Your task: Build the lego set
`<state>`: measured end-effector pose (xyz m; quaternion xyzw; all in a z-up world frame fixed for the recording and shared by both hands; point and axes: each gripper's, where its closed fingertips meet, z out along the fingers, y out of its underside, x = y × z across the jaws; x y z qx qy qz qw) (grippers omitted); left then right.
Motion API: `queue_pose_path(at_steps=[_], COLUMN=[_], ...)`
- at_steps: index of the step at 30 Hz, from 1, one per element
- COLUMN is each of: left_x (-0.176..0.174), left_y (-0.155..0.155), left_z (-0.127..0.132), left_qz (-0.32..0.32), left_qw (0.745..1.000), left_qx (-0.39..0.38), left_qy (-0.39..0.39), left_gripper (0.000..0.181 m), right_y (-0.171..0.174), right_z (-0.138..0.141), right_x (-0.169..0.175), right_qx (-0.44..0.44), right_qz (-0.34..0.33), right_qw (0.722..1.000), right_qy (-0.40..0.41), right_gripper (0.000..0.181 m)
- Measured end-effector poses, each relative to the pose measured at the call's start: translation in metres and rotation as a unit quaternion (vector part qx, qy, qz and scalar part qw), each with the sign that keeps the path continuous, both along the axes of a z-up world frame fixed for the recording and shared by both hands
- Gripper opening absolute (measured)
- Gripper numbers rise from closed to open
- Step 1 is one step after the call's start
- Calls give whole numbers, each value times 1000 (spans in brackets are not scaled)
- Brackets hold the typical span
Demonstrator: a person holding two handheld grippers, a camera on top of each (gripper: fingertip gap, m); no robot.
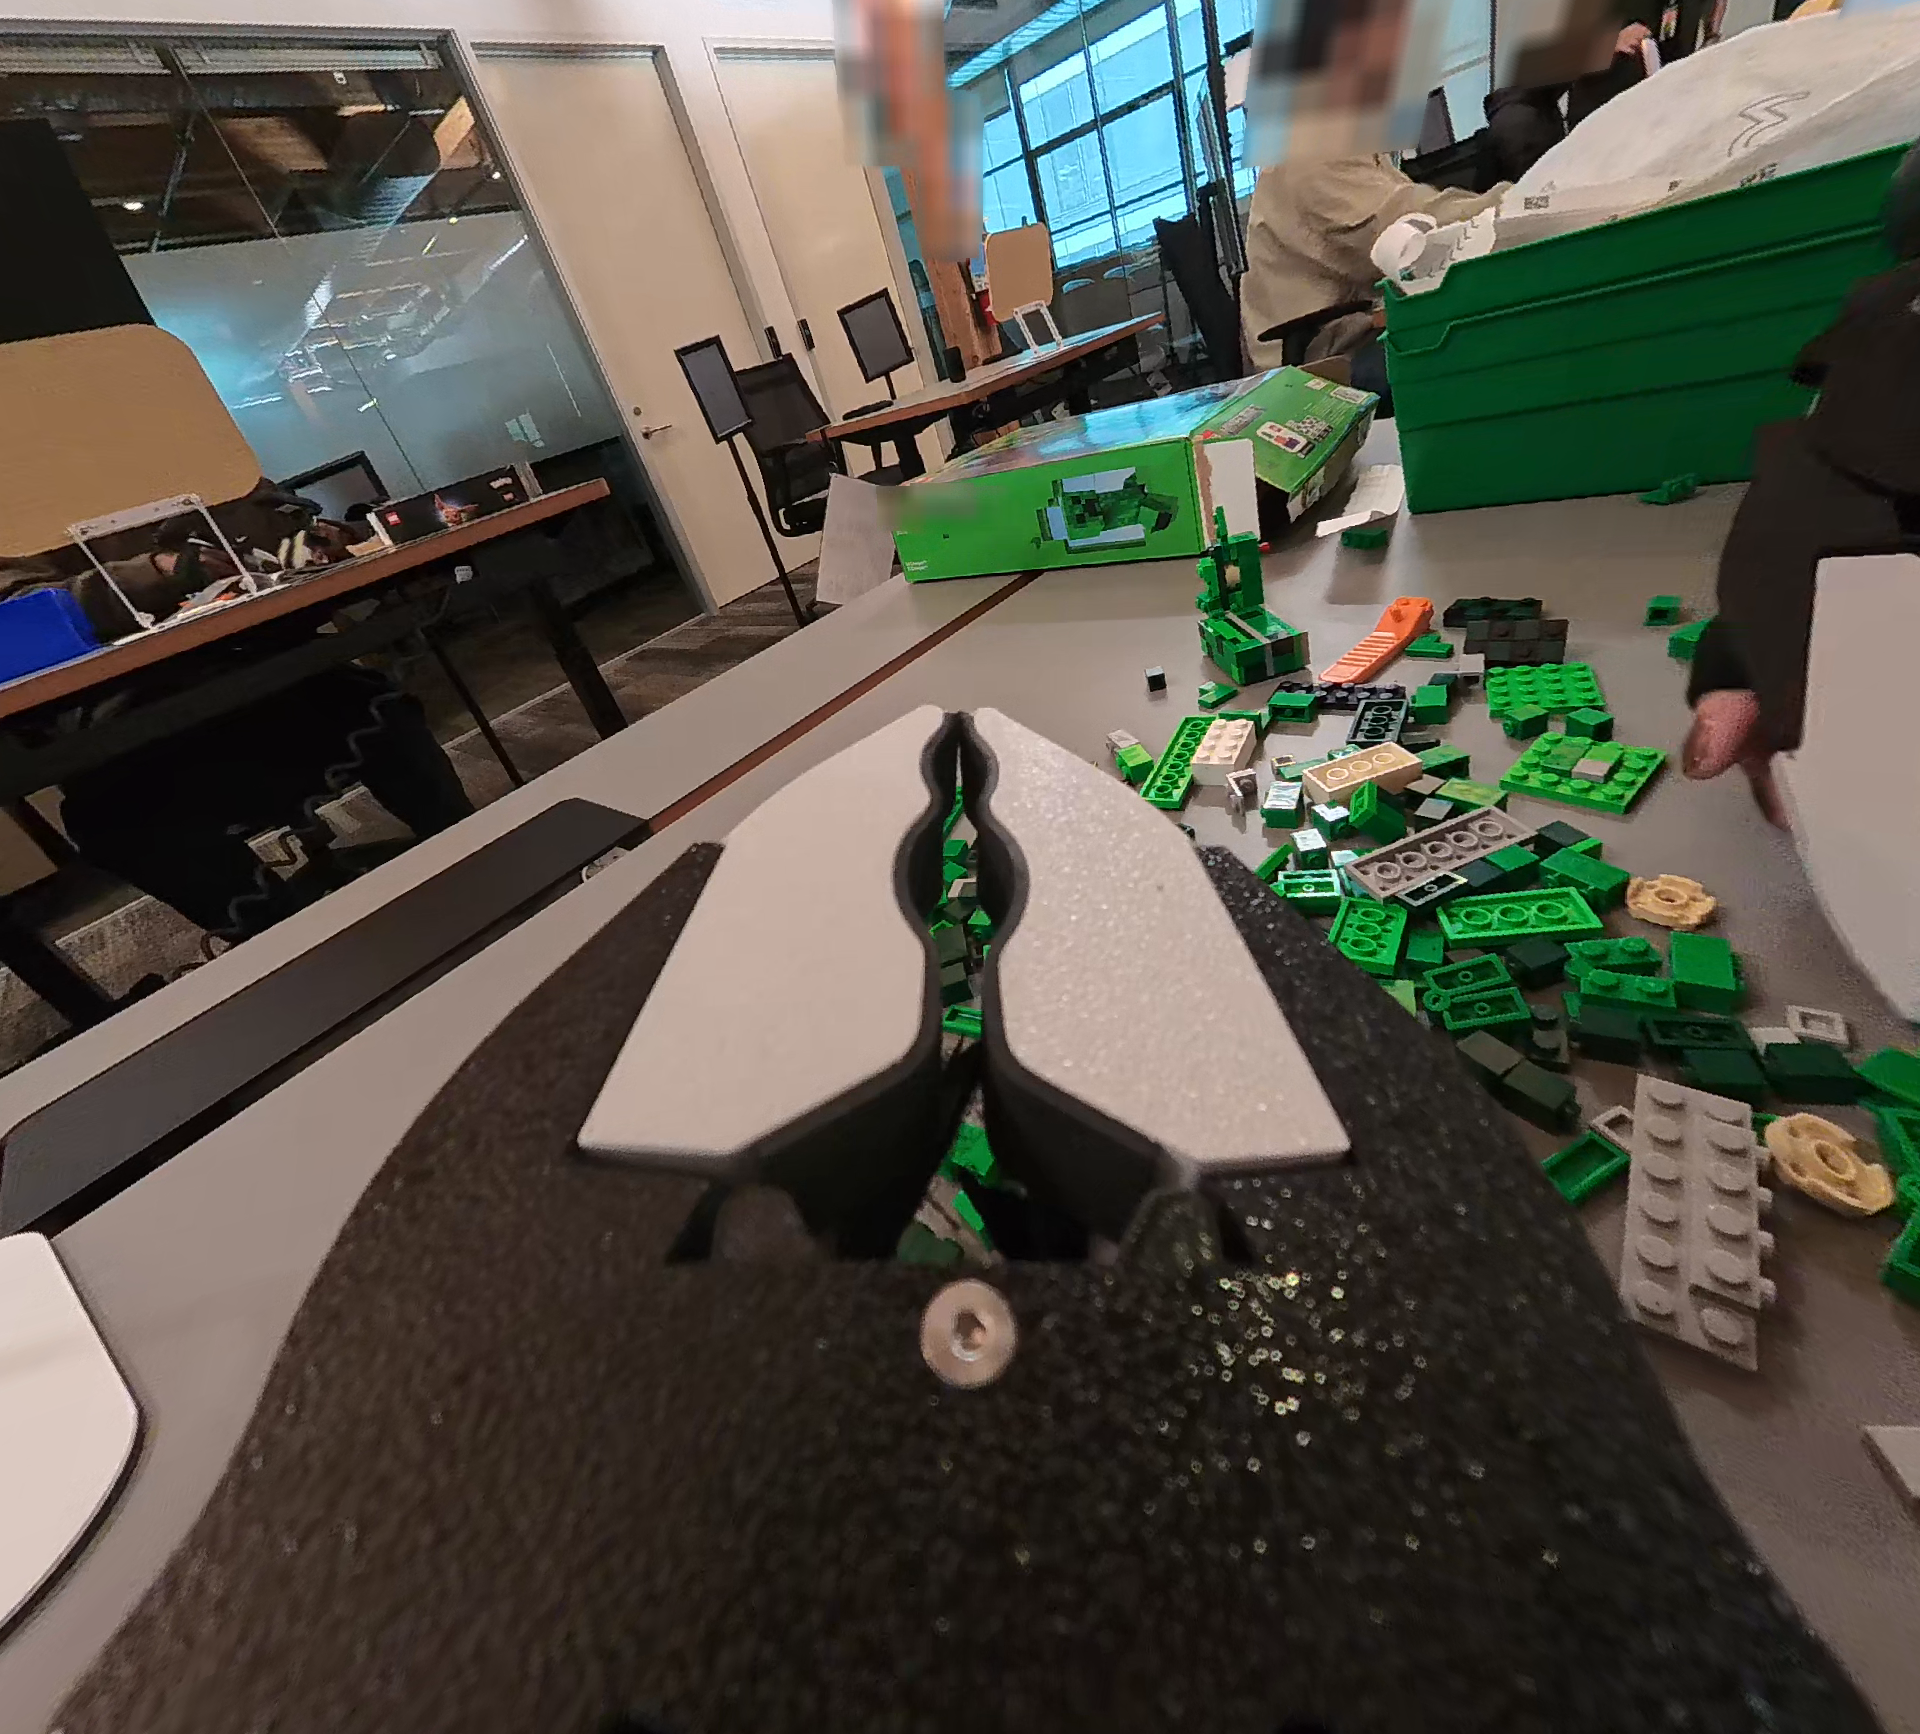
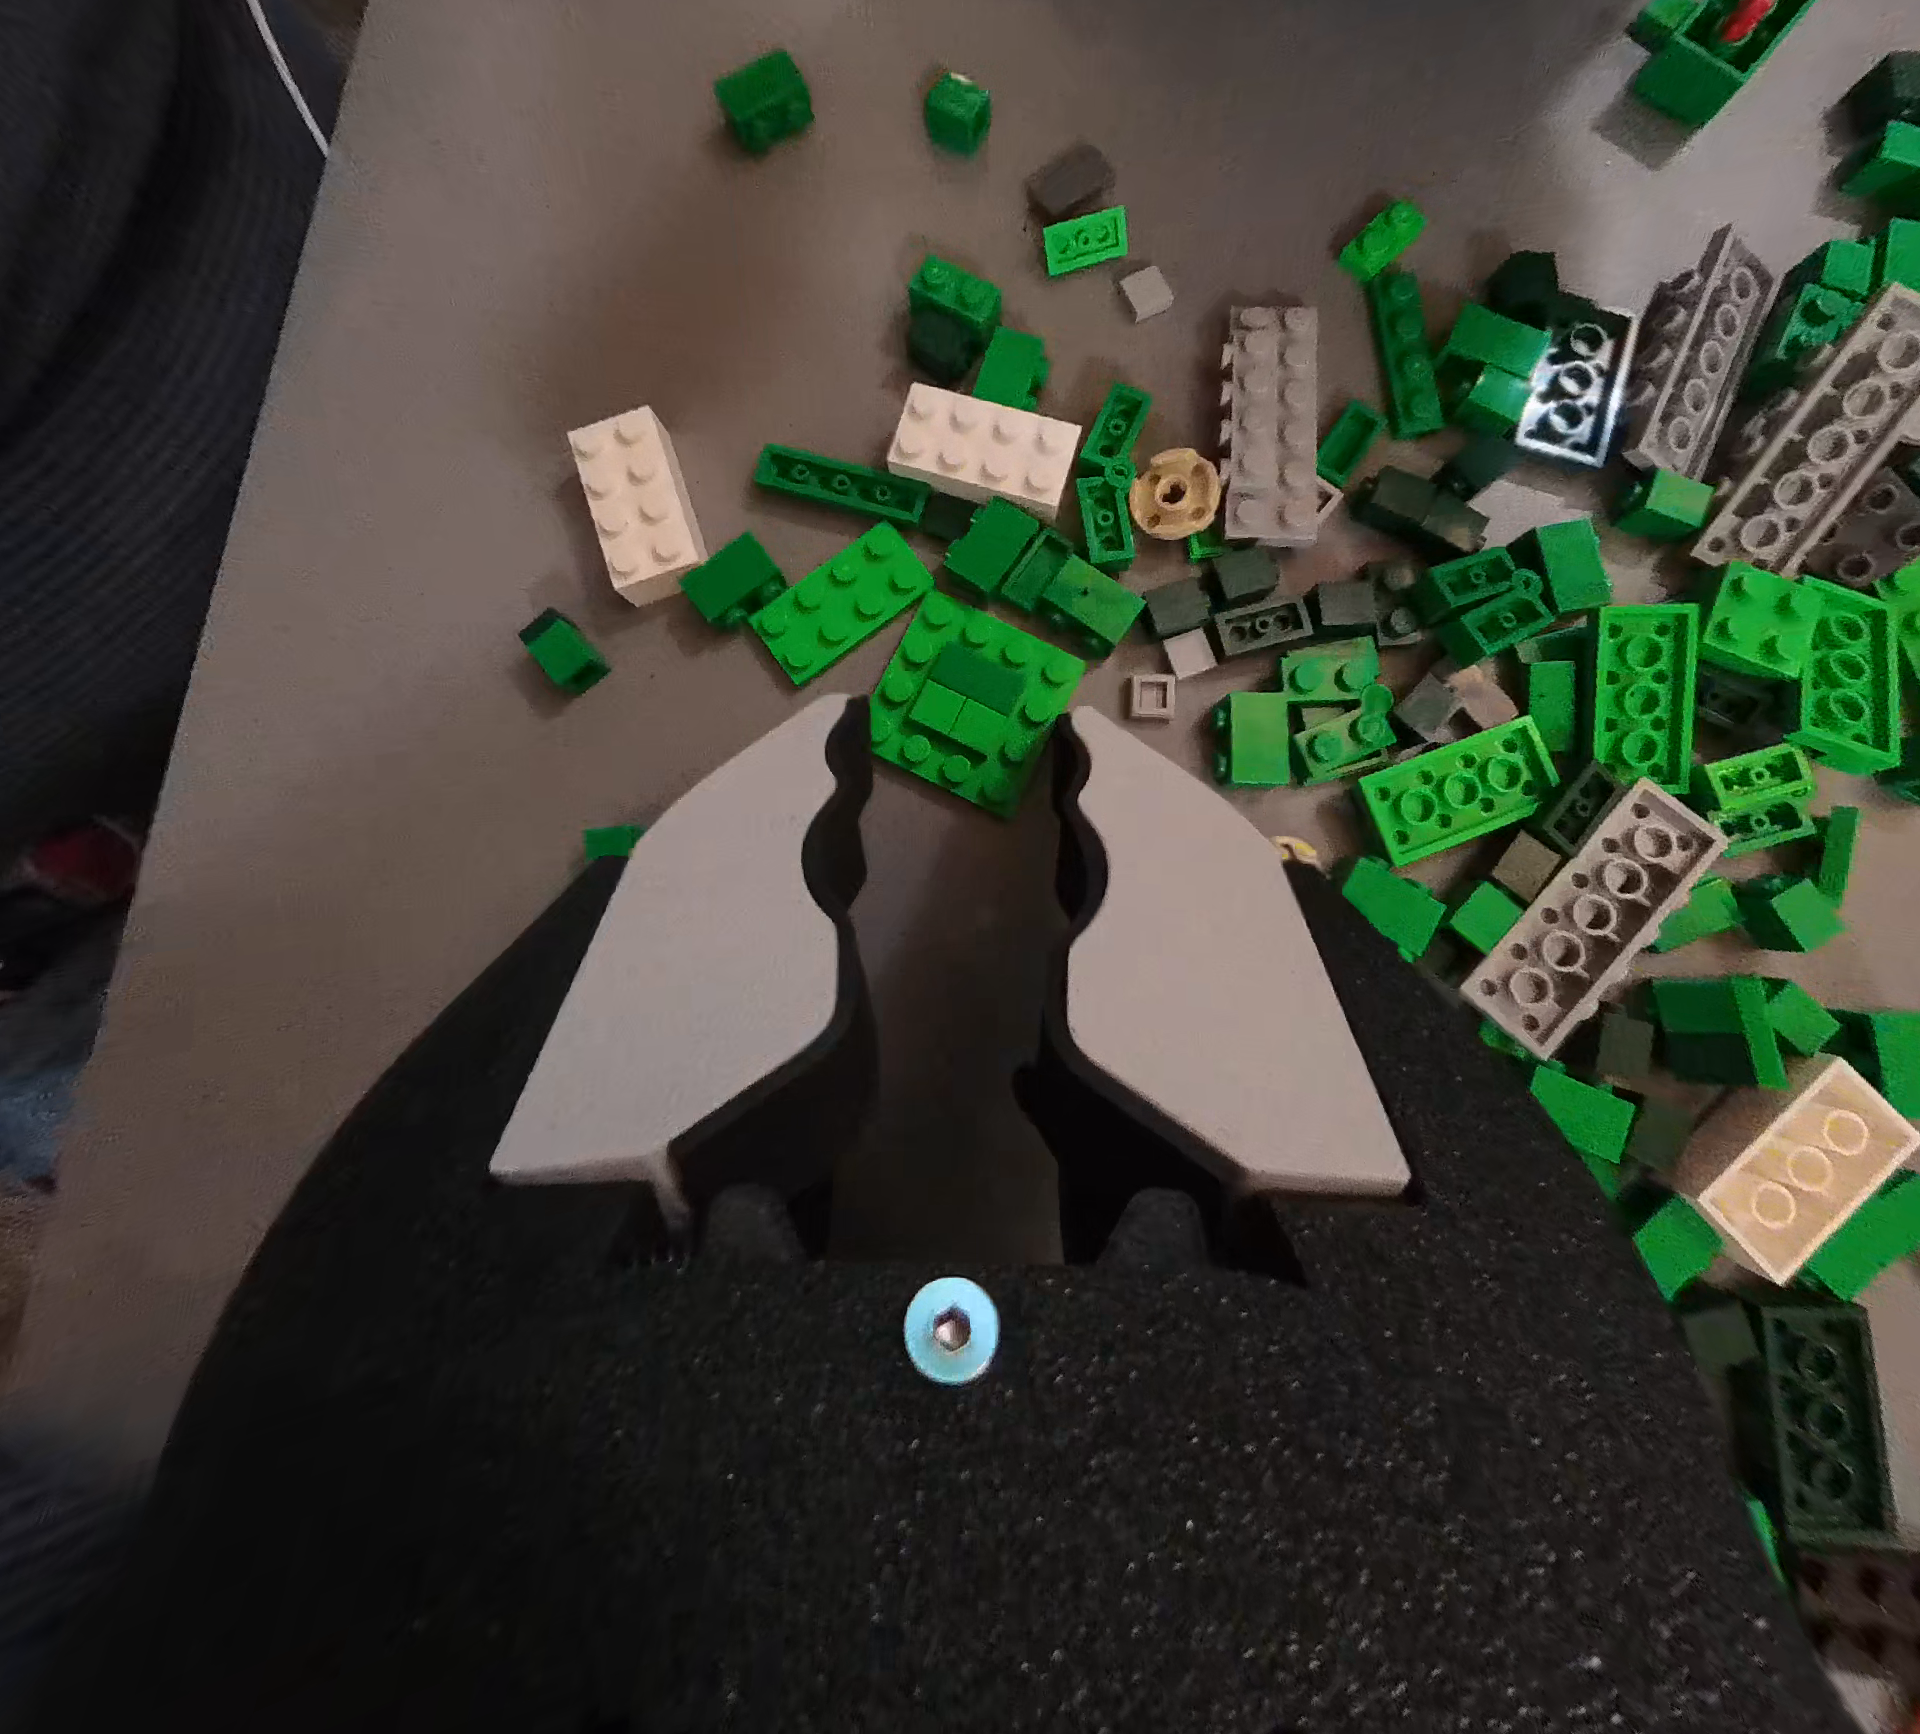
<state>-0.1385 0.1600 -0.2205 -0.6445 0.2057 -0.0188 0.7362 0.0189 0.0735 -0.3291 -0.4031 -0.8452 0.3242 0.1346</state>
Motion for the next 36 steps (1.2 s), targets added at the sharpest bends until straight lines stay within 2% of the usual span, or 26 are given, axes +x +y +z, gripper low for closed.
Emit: queue_pose_path(at_steps=[5,11,16,20,22,24,25,26,27,30,33,36], left_x=[0,1,1,0,-1,-3,-4,-6,-7,-9,-9,-6], left_y=[0,0,0,0,-1,-1,-1,-2,-2,-3,-2,-1], left_z=[0,0,0,0,1,3,4,5,6,8,7,5], left_qz=[0,-1,-2,-1,1,3,4,5,5,1,2,2], left_qw=[1000,1000,1000,1000,1000,1000,1000,1000,999,999,999,1000], left_qx=[0,-1,0,2,4,7,10,12,14,14,13,9], left_qy=[0,1,2,0,-3,-10,-16,-22,-28,-42,-38,-26], left_gripper=[0,0,0,0,0,0,0,0,0,0,0,0], right_y=[23,83,85,89,104,130,139,141,138,115,68,42], right_z=[5,13,8,28,46,72,84,90,91,80,59,45], right_x=[14,48,48,25,7,-10,-14,-17,-20,-35,-43,-48], right_qx=[8,1,16,50,125,217,253,274,274,192,82,59], right_qz=[-38,-179,-183,-184,-209,-275,-305,-320,-319,-292,-181,-129], right_qw=[999,984,983,980,958,902,870,850,846,882,943,964], right_qy=[-10,-17,-26,62,150,252,292,317,328,317,267,226], right_gripper=[30,25,26,43,41,34,28,11,0,0,0,1])
